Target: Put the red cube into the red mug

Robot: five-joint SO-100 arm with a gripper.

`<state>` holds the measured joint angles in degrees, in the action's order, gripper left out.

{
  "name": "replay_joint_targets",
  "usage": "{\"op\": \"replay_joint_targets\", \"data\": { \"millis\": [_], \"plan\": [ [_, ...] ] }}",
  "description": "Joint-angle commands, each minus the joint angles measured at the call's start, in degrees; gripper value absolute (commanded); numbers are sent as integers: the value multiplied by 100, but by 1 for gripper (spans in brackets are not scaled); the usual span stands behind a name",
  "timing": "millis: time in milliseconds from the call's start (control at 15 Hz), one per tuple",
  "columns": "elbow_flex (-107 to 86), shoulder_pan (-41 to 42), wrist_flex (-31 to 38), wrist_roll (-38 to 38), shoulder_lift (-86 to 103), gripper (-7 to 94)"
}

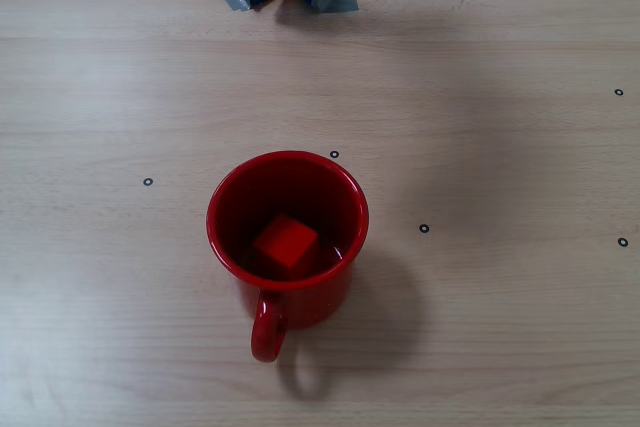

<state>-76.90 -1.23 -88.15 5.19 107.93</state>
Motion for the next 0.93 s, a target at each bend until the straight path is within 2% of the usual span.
{"op": "replay_joint_targets", "data": {
  "millis": [0, 133, 533, 733, 867],
  "plan": [
    [-853, -141, 378, 220, 1151, 0],
    [-1898, -97, 633, 290, 1969, 0],
    [-5440, 158, 2171, 413, 4359, 0],
    [-7532, 413, 3278, 123, 5695, 0],
    [-8446, 606, 3463, -220, 6609, 0]
  ]
}}
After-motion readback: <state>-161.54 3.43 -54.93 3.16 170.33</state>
